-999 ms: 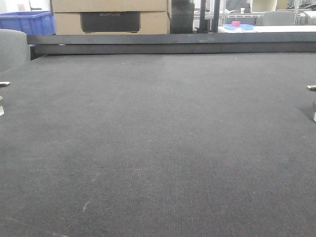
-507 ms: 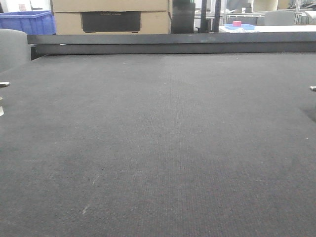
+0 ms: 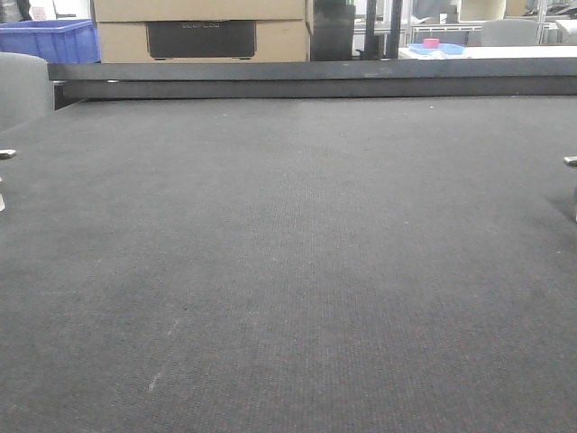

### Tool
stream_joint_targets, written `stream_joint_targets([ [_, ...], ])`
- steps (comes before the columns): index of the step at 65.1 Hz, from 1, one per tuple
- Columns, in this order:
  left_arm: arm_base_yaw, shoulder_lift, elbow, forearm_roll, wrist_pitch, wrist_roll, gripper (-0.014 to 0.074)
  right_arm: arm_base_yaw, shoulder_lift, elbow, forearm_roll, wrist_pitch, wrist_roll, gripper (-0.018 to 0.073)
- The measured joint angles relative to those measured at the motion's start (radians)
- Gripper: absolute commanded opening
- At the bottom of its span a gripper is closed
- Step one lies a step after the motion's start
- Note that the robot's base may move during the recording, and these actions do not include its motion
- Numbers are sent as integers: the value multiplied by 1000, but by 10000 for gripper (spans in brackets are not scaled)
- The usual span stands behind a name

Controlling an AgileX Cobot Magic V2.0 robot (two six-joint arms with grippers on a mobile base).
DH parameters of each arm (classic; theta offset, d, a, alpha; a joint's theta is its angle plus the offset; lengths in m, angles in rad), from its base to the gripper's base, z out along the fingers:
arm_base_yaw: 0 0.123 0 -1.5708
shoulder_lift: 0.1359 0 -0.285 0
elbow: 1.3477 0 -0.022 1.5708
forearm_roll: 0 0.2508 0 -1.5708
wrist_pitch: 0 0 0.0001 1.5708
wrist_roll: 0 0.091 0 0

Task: Place valve from conveyor to right shelf box
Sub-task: 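Lower both grippers, open, over the two white-capped brass valves on the conveyor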

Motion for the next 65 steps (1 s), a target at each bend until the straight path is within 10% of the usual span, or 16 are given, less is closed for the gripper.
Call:
stream_joint_targets([
  [32, -42, 119, -100, -9, 61, -2, 601, 0, 698, -674, -38, 720, 0, 570],
  [65, -42, 119, -100, -9, 88, -2, 601, 0, 1135, -750, -64, 771, 0, 568],
])
